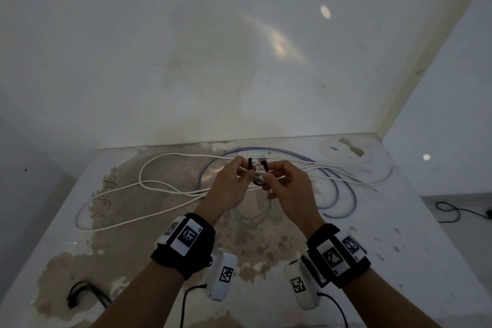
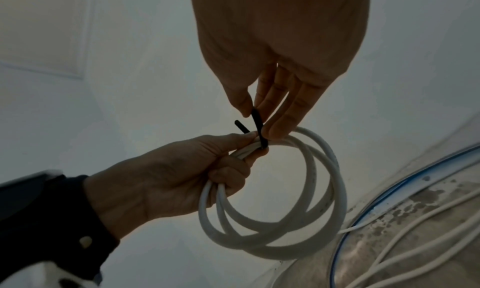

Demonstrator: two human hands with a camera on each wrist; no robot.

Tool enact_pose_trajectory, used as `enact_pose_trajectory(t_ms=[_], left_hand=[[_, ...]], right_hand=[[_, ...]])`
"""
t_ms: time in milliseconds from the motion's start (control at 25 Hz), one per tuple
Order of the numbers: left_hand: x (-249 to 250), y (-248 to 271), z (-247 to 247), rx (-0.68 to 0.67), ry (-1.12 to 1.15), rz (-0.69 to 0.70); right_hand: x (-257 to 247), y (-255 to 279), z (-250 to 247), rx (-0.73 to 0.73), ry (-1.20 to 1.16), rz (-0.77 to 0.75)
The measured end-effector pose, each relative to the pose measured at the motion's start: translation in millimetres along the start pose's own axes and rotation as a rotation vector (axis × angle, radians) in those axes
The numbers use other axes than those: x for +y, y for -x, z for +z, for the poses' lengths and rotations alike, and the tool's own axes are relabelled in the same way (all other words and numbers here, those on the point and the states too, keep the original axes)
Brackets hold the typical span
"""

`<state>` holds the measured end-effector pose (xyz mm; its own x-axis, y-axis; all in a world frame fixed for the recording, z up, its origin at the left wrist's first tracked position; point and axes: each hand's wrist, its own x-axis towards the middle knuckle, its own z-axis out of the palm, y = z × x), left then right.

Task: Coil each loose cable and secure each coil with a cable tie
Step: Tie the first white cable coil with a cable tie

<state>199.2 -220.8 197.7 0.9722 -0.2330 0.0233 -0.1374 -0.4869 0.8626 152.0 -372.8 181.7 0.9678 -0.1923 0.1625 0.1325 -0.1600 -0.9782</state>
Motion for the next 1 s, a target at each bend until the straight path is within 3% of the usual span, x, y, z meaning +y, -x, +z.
enact_pose_trajectory(t_ms=[280, 1000], left_hand=[[2, 5, 6, 0.062, -0.063, 0.123], [11, 8, 7, 0.071, -0.101, 0.104]], right_hand=[[-2, 4, 3, 0.084, -0.028, -0.056], [2, 13, -3, 0.123, -0.004, -0.132]])
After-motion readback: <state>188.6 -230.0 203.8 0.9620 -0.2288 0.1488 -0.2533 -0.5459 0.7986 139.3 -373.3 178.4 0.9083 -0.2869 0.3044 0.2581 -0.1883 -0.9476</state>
